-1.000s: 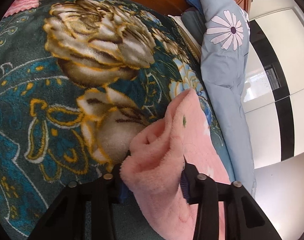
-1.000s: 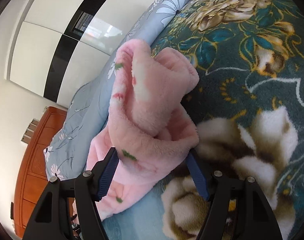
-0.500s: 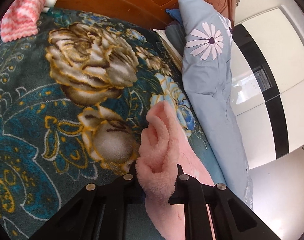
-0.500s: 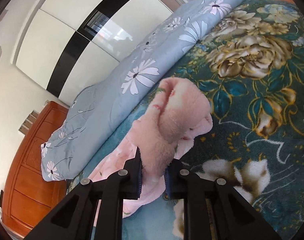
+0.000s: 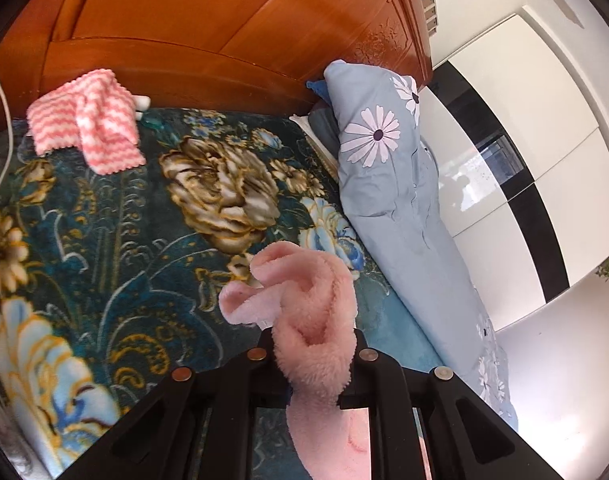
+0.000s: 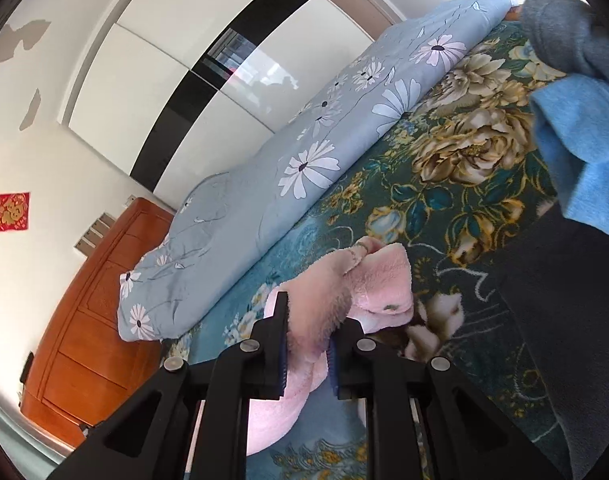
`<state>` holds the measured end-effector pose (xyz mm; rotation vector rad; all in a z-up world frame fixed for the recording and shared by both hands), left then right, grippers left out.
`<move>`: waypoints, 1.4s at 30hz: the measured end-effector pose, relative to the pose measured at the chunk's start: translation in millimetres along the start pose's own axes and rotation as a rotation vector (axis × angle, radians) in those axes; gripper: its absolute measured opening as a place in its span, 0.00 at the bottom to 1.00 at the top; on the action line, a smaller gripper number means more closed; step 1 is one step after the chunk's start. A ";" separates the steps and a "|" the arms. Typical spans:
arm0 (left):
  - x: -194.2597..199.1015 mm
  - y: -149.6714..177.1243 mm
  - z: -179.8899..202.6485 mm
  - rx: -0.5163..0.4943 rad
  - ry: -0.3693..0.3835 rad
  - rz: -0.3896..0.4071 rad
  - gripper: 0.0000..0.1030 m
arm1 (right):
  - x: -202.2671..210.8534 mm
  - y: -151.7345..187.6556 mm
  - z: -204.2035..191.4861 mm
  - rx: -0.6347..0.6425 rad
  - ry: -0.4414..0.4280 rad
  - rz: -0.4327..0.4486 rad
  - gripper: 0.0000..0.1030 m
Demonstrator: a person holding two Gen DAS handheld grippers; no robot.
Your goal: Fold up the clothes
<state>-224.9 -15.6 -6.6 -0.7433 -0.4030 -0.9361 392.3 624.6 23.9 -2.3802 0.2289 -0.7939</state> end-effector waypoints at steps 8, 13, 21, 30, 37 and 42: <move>-19.0 58.8 -128.0 0.246 -0.108 -0.131 0.16 | -7.9 44.7 61.2 -0.096 0.113 -0.132 0.16; -18.5 64.3 -126.0 0.250 -0.092 -0.132 0.20 | -16.0 57.6 70.5 -0.087 0.182 -0.180 0.20; -2.5 56.0 -108.3 0.117 -0.182 -0.108 0.32 | 10.7 55.5 38.7 0.060 0.256 -0.156 0.59; 9.3 28.5 -96.4 -0.013 -0.225 -0.083 0.54 | 7.0 40.1 -65.1 0.390 0.233 -0.122 0.59; -23.3 9.8 -77.7 -0.041 -0.199 -0.138 0.55 | -128.9 95.1 -165.5 0.442 -0.038 -0.384 0.59; -7.5 -14.6 -73.1 -0.008 -0.151 -0.050 0.59 | -192.5 154.2 -232.8 0.583 -0.160 -0.531 0.59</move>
Point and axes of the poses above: each gripper's, at about its wrist camera, not at the fingertips, and x roughly against the way its jaws point, z to its right, y to its underside, the point moved 8 cm from there along -x, roughly the way its jaws point, and after that the axes turned 6 degrees about x, right-handed, at the moved point
